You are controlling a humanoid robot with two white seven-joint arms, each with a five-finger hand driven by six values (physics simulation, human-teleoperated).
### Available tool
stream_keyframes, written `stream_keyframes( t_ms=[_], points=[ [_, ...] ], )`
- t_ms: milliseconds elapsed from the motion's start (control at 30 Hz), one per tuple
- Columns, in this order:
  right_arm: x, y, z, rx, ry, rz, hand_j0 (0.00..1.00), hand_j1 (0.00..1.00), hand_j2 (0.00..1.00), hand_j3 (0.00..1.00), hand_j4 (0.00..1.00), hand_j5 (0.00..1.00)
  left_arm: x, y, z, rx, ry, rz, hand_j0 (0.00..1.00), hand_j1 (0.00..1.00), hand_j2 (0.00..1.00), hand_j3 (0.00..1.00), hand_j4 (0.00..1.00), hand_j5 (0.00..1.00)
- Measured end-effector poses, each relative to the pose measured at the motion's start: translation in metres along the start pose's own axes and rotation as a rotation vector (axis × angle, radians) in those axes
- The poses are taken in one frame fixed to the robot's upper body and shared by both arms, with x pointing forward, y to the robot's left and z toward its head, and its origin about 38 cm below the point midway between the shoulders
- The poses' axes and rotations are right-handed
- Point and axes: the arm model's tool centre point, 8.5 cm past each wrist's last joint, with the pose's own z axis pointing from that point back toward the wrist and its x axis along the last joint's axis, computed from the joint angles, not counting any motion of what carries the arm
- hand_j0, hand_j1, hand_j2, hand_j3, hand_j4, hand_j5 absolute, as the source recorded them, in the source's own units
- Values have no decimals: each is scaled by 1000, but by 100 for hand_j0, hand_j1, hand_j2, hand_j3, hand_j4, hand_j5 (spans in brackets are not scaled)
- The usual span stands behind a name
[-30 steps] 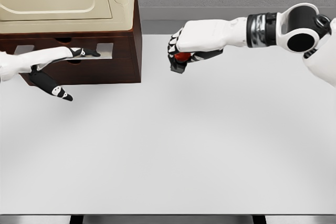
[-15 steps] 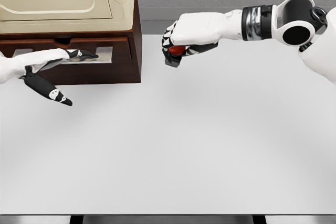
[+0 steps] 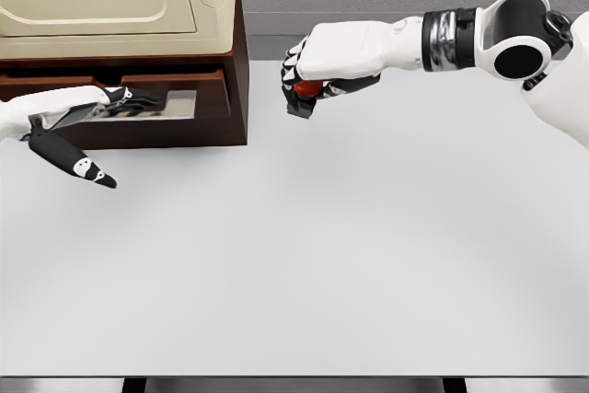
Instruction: Open the cabinet drawer with left arm, and place a switch into the drawer with right arm
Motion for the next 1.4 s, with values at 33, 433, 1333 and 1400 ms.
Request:
stream_keyframes(
  t_ms=[33, 433, 1333, 1400],
  points=[
    [0, 0, 0, 0, 0, 0, 43, 43, 43, 43, 43, 43, 0, 0, 0, 0, 0, 0, 100, 100, 100, 100, 100, 100],
    [1, -2, -1, 2, -5, 7, 43, 43, 43, 43, 43, 43, -4, -4, 6, -3, -15, 43, 100, 100, 100, 100, 100, 100],
    [2, -4, -2, 5, -7, 14, 43, 43, 43, 43, 43, 43, -12, -7, 19, -21, 9, 97, 100, 100, 100, 100, 100, 100],
    [2, -4, -2, 4, -7, 15, 43, 43, 43, 43, 43, 43, -13, -7, 21, -20, 12, 99, 100, 100, 100, 100, 100, 100]
  ],
)
